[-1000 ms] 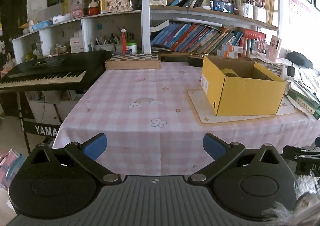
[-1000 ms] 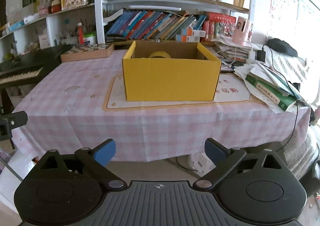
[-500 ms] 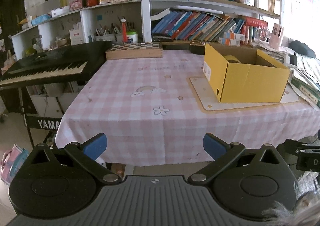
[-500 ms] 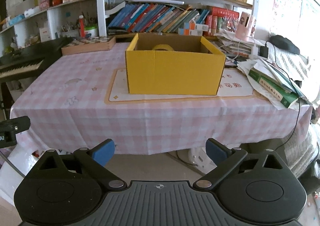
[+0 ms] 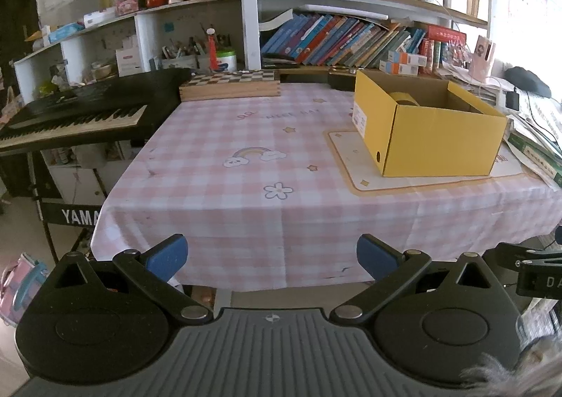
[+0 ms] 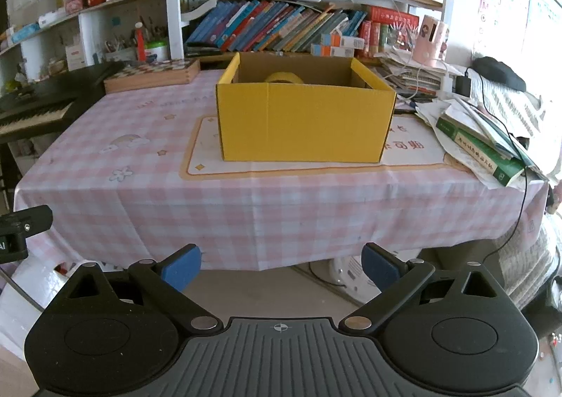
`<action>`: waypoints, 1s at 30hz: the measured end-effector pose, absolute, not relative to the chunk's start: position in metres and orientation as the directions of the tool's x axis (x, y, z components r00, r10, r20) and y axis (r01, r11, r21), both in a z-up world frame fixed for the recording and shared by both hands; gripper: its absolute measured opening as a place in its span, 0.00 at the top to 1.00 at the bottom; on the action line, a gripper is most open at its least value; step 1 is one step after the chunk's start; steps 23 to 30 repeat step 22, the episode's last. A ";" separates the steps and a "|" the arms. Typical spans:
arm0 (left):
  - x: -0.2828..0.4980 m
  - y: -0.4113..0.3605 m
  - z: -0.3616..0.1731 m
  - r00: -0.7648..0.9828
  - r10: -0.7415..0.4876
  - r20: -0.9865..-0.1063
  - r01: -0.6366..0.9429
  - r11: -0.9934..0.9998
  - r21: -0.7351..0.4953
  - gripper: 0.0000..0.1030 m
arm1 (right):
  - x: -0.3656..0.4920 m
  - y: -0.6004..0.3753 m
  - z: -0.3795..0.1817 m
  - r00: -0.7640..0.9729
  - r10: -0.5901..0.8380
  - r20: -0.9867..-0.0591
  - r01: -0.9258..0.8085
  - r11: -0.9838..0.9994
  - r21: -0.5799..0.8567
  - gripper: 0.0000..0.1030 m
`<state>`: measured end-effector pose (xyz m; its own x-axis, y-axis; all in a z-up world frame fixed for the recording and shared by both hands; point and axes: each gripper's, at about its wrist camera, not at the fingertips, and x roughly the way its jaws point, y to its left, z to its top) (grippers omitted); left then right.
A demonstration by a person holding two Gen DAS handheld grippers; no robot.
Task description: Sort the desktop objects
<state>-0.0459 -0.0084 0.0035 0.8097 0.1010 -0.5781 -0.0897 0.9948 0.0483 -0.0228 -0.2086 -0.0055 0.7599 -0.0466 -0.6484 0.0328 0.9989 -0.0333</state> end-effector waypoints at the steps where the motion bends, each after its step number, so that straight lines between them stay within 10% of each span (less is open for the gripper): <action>1: -0.046 -0.008 0.003 0.810 0.100 -0.578 -0.089 0.995 0.047 0.00 | -0.023 -0.209 -0.006 0.760 -0.046 -0.649 0.033 0.999 -0.033 0.03; 30: -0.044 -0.011 0.004 0.812 0.090 -0.576 -0.086 0.996 0.034 0.00 | -0.020 -0.206 -0.009 0.753 -0.042 -0.656 0.027 0.999 -0.033 0.03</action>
